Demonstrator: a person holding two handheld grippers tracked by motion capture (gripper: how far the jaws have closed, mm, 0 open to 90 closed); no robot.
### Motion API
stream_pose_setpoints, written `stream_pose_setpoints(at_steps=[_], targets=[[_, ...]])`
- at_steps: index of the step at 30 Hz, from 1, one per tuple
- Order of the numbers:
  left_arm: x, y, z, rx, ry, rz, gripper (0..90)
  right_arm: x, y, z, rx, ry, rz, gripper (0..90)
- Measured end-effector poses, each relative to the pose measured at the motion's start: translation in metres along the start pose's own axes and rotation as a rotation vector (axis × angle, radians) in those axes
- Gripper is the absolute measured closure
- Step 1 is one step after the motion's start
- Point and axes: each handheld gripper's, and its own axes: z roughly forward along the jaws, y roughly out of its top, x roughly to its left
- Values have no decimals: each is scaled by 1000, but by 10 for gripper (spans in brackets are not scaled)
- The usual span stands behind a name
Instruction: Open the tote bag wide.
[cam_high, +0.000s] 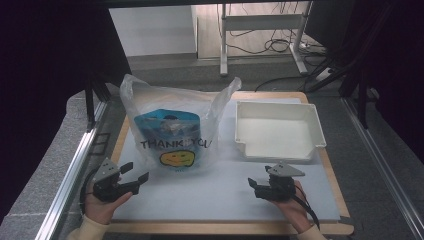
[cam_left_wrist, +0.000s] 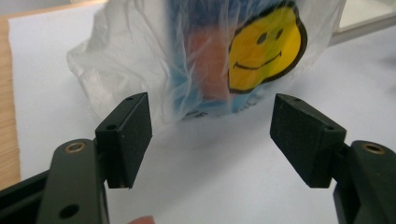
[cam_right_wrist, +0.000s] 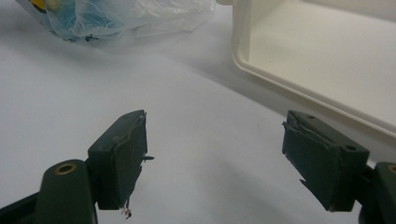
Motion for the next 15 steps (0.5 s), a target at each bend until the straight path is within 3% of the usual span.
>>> stream_pose_setpoints(at_steps=[15], targets=[[6, 23, -15, -38, 6, -25, 300, 2, -2, 2, 18, 3, 16, 222]])
